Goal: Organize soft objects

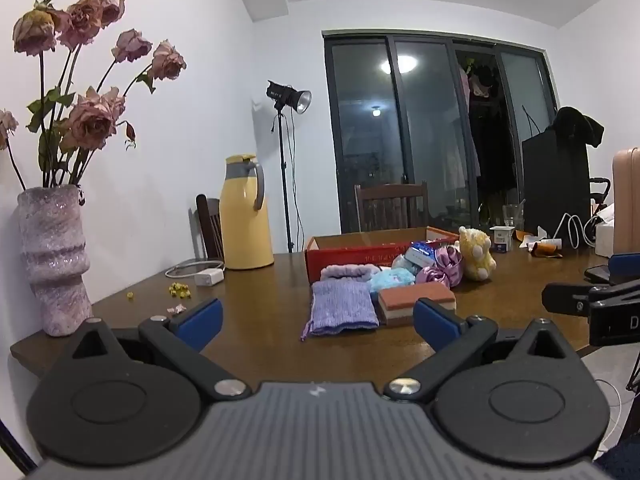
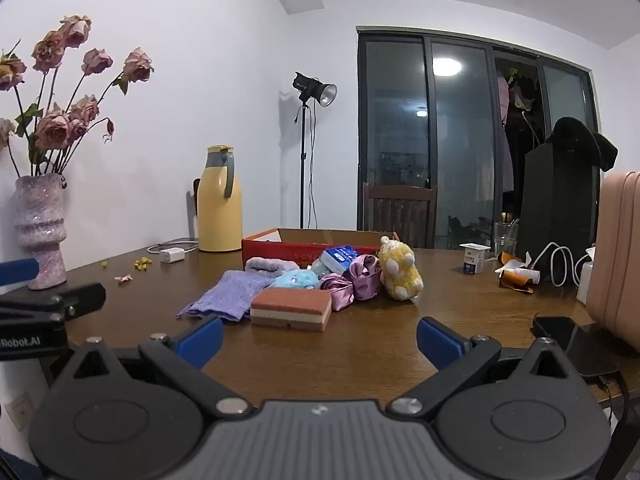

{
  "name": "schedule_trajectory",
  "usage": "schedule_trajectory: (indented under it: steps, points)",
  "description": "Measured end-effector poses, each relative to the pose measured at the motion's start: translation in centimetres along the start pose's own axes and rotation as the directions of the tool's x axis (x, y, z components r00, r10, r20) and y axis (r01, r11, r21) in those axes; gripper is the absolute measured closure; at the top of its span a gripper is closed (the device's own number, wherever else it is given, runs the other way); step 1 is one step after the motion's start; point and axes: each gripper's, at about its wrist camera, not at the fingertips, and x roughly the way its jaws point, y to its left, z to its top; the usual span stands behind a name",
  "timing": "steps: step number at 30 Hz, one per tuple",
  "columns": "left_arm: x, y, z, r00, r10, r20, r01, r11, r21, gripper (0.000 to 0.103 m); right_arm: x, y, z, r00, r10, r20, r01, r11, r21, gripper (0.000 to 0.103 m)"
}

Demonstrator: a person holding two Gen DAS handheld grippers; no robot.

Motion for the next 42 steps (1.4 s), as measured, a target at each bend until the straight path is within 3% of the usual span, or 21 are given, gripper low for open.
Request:
schedule_trajectory:
  steps: [12, 42]
  points:
    - [0.5, -0.3, -0.7, 0.999, -0.005, -0.038, 0.005, 1.0, 0.005, 0.0, 0.4, 0.6, 0.2, 1.0, 0.013, -0.014, -0.013, 1.0, 0.008, 0.0]
    - [0.2, -0.3, -0.7, 1.0, -0.008, -0.023, 0.008, 1.0, -0.015, 0.0, 0.2, 0.7, -0.1, 1.0, 0.0, -0.007, 0.0, 1.0, -0.005, 0.0]
